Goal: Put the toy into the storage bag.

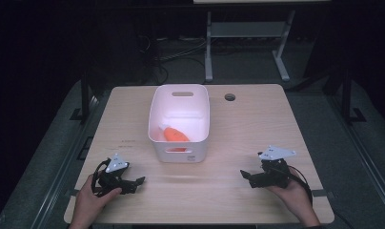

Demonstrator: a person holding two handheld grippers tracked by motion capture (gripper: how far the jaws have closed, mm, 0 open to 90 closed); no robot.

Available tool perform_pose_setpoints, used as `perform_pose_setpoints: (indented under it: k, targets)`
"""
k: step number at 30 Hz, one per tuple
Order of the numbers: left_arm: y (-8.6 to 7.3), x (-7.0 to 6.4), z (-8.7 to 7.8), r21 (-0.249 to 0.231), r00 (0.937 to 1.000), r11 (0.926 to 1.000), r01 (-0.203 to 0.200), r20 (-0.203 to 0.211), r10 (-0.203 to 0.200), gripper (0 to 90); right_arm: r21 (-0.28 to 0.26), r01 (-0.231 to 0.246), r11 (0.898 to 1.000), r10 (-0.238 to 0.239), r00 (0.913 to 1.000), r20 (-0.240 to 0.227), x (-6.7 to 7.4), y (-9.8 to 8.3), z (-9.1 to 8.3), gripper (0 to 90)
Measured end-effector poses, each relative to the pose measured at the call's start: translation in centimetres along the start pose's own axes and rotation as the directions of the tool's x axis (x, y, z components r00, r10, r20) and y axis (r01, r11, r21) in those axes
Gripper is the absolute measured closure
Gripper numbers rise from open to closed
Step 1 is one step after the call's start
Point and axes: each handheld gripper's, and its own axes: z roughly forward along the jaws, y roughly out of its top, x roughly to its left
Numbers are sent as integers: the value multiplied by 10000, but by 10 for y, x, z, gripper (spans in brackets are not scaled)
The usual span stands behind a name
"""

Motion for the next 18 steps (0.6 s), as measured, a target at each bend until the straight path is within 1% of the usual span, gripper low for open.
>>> perform_pose_setpoints:
  k: [1, 2, 3, 6, 9, 13, 18]
  targets:
    - [0, 0, 0, -8, 10000, 10000, 5, 0, -5, 127, -35, -68, 10000, 68, 10000, 18, 0, -3, -1, 66]
    - [0, 0, 0, -2, 10000, 10000, -1, -1, 1, 127, -61, -112, 9999, 112, 9999, 105, -1, -11, -1, 66]
    - [0, 0, 0, -2, 10000, 10000, -1, -1, 1, 127, -61, -112, 9999, 112, 9999, 105, -1, -11, -1, 66]
    - [0, 0, 0, -8, 10000, 10000, -2, -7, 2, 127, 23, -214, 9998, 213, 9992, 324, -1, -22, -2, 66]
    - [0, 0, 0, -7, 10000, 10000, -3, -6, 3, 127, 52, -277, 9996, 275, 9991, 333, 0, -27, -3, 67]
    - [0, 0, 0, -3, 10000, 10000, 5, -6, -5, 127, 259, -311, 9992, 301, 9988, 392, -2, -37, -4, 66]
    - [0, 0, 0, -3, 10000, 10000, 1, -9, -1, 127, 415, -409, 9983, 391, 9983, 443, -3, -42, -3, 66]
